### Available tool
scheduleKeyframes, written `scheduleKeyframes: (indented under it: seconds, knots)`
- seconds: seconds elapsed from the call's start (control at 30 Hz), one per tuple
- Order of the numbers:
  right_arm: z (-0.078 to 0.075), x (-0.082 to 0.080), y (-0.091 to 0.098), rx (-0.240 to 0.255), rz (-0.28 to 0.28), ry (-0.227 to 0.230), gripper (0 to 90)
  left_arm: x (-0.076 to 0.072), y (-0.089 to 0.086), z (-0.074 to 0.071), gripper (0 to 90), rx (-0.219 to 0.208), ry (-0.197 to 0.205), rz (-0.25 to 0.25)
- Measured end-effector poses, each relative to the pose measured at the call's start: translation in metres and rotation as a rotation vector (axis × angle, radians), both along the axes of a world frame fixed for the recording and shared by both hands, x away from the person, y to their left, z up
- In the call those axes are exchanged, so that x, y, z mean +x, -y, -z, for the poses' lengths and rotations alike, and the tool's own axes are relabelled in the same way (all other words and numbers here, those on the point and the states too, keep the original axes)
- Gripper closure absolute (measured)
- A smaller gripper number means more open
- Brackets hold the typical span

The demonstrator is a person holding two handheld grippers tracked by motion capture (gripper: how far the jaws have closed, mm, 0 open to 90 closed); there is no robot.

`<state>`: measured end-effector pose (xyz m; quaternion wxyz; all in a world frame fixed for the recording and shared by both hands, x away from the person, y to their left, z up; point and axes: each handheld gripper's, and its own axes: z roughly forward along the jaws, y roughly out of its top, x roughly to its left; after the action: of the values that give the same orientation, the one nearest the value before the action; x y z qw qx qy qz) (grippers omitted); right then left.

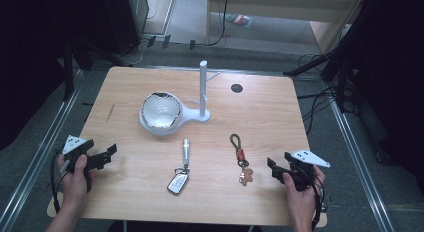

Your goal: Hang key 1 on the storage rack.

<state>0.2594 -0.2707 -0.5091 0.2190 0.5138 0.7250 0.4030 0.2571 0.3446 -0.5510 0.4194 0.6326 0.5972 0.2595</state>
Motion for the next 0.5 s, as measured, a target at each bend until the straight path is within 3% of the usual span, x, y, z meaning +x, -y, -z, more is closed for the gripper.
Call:
scheduleKeyframes:
  seconds: [0.07,0.17,0.3,0.33,0.5]
  knots:
    - [-0.003,0.000,-0.005,-0.006,-0.026,-0.017,27.2,0.000,0.000,0.000,8.0,0.000,-0.001,0.000]
    - [-0.006,0.000,-0.011,-0.034,-0.009,-0.026,27.5,0.000,0.000,0.000,8.0,0.000,-0.002,0.001]
    - [-0.011,0.002,-0.020,-0.031,-0.042,-0.033,26.4,0.001,0.000,0.000,8.0,0.002,-0.003,0.001]
    - [-0.014,0.005,-0.026,-0.067,-0.048,-0.039,22.6,0.001,0.000,0.000,8.1,0.001,-0.004,0.000]
    - [-0.022,0.013,-0.041,-0.110,-0.092,-0.082,15.8,0.001,0.000,0.000,8.0,-0.001,-0.004,0.002]
